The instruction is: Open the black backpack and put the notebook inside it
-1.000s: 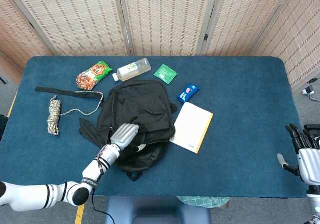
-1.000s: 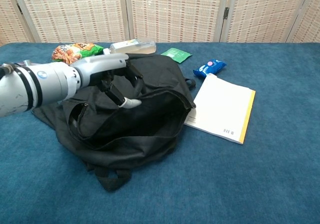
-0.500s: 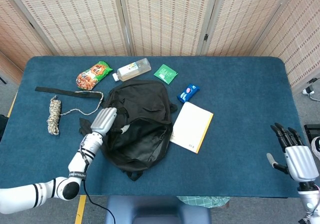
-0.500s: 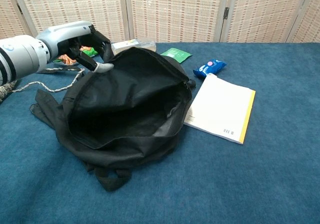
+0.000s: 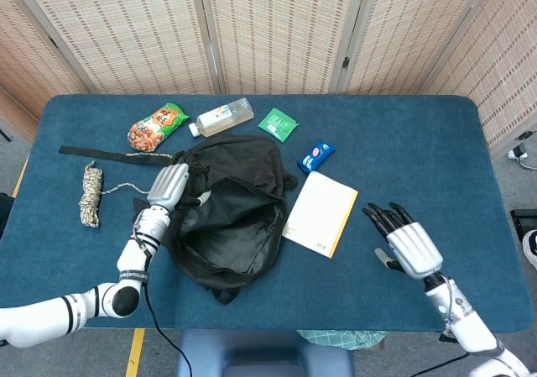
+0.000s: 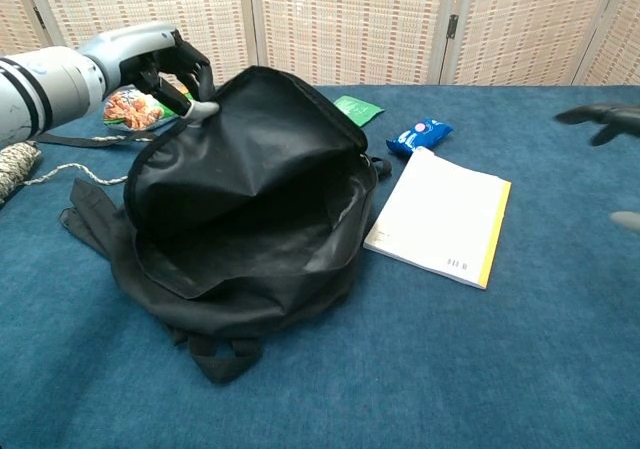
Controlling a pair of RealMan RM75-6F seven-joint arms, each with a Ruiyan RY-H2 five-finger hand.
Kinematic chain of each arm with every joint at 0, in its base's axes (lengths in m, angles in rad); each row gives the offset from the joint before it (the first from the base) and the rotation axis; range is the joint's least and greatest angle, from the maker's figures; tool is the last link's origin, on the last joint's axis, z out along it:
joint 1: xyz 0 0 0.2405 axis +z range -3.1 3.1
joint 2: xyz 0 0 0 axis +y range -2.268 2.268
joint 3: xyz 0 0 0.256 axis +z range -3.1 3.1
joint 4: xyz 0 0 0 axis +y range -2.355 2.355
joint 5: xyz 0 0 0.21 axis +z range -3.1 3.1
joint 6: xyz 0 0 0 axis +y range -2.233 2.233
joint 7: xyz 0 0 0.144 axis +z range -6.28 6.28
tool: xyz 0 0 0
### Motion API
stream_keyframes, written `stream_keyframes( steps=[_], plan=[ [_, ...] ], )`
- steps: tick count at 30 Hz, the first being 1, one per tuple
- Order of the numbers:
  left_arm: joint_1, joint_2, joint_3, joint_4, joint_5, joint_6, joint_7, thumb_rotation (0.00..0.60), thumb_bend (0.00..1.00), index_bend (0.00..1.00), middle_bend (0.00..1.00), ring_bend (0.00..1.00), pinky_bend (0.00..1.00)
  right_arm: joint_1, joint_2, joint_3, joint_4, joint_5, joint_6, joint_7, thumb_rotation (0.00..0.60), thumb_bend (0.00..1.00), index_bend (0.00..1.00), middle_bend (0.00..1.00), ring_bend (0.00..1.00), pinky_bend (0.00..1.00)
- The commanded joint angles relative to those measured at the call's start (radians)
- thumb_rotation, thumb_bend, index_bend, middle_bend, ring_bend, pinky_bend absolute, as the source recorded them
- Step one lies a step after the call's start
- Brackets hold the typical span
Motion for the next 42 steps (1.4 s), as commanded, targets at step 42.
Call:
stream_keyframes(
  steps=[42],
  plan=[
    [0.027, -0.017, 0.01, 0.029, -0.004, -0.037, -0.032, 0.6, 0.72, 0.69, 0.49, 0.38, 0.0, 0.204, -0.34, -0.075, 0.422, 0.045, -0.158, 0.055, 0.6, 0.4, 0.06, 0.12, 0.18, 0.12]
  ],
)
